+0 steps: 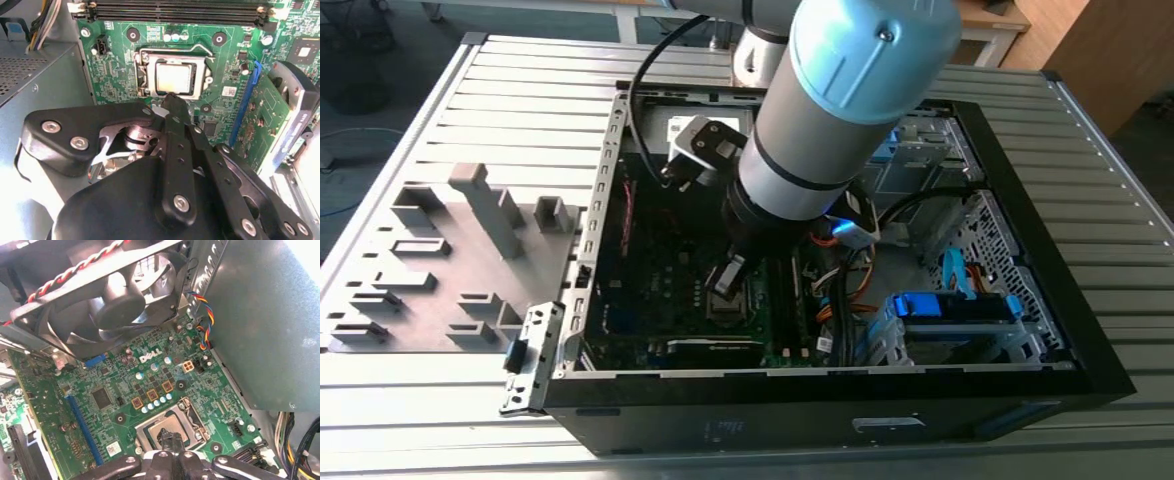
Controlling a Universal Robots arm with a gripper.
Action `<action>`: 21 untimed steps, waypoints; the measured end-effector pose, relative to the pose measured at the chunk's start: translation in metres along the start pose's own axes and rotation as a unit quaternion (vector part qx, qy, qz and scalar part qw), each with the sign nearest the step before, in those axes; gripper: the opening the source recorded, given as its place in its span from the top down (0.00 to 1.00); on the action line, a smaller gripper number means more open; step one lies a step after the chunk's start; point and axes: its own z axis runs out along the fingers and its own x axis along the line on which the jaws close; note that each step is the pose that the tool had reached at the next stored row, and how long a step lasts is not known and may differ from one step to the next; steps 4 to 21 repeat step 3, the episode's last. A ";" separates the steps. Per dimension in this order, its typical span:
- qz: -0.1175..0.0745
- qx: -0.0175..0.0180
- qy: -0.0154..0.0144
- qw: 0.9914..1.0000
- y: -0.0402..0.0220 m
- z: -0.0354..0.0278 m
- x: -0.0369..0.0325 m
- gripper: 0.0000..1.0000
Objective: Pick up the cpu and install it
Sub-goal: 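Install the first cpu locking lever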
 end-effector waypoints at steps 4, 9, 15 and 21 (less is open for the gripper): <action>0.000 0.000 0.000 1.000 0.0000 0.0000 0.0000 0.89; 0.000 0.000 0.000 1.000 0.0000 0.0000 0.0000 0.89; 0.000 0.000 0.000 1.000 0.0000 0.0000 0.0000 0.89; 0.000 0.000 0.000 1.000 0.0000 0.0000 0.0000 0.89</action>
